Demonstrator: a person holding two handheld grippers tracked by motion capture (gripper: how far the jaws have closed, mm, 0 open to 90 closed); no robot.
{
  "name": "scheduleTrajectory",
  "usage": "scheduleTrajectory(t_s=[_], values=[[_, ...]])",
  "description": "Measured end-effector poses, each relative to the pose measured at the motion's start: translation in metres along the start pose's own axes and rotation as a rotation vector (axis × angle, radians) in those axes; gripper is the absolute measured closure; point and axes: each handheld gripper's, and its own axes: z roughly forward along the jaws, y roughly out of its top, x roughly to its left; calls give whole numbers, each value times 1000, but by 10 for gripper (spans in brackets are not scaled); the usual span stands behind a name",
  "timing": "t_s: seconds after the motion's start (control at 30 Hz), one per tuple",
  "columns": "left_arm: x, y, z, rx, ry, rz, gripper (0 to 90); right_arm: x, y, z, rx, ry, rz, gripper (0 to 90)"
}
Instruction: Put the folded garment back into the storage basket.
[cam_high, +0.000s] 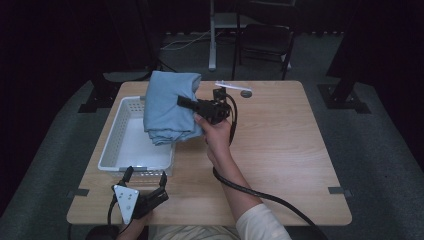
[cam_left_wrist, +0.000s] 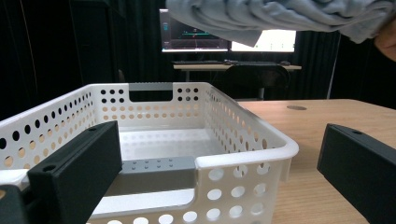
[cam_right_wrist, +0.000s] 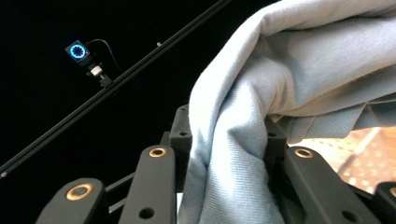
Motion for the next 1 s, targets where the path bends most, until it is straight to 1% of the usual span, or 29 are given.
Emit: scheduleTrajectory(t_s=[0.07, 0.1, 0.2, 0.27, 0.33, 0.5, 0.63, 0.7, 0.83, 1.0], values=[[0, 0, 0, -2, 0, 0, 11, 2, -1, 5, 5, 2, 4, 677], [0, 0, 0, -3, 0, -2, 11, 3, -2, 12, 11, 1, 3, 677], [0, 0, -1, -8, 0, -2, 11, 4, -3, 17, 9, 0, 4, 677], [0, 0, -1, -9, 10, -2, 11, 5, -4, 21, 6, -8, 2, 677], [0, 0, -1, -14, 8, -6, 11, 5, -4, 26, 12, -22, -1, 677], [0, 0, -1, -8, 9, -2, 11, 3, -7, 35, 20, -13, 20, 677], [0, 0, -1, -11, 6, -2, 11, 5, -11, 42, 4, -17, 21, 677], [0, 0, -1, -11, 5, -2, 11, 4, -13, 46, 0, -10, 38, 677], [1, 0, -2, -14, 4, -5, 11, 4, -17, 57, 22, -6, 46, 677], [0, 0, -1, -13, 2, -3, 11, 3, -20, 63, 32, 2, 58, 676]])
